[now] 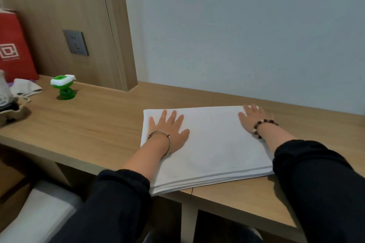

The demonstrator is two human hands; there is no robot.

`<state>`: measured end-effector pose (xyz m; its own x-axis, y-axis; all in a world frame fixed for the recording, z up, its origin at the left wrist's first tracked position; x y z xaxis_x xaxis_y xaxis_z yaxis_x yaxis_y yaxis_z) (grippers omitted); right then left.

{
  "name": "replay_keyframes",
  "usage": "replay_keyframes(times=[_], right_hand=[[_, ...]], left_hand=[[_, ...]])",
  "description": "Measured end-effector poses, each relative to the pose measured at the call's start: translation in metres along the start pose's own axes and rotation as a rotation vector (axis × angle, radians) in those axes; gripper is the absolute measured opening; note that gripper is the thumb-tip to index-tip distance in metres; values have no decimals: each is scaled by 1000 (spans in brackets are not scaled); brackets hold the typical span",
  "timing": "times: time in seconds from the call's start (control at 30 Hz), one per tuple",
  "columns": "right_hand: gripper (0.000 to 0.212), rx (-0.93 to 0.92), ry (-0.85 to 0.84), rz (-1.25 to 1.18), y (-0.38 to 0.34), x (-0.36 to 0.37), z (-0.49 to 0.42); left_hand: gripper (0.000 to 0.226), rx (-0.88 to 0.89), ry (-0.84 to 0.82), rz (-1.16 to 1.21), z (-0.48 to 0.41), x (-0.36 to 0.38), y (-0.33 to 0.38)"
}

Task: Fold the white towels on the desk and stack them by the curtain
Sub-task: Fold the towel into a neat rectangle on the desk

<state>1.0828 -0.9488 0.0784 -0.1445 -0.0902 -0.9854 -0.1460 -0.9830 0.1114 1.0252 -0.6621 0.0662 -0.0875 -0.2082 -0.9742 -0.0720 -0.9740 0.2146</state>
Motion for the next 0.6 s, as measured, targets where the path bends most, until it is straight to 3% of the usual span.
replay_keyframes(times=[0.17,0.37,0.6], right_hand=[[60,109,15,84,-16,-8,7],[57,-138,-34,-14,-94,-6,37],[55,-81,-8,-23,-28,5,38]], left_hand=[[61,18,-2,8,3,0,6],[61,-57,0,38,9,4,32],[58,-108,-33,134,22,17,104]])
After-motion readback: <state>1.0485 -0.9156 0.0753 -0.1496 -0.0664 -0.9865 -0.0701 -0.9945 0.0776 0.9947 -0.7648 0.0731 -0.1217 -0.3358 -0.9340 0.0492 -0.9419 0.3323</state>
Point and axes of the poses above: each hand's wrist, its own z-axis away from the middle knuckle, its own x-axis out of the palm, y = z × x, the point moved 5 cm from there along -z, towards the middle knuckle, and after that the axes turned 11 degrees about z, right-handed, at the moved point
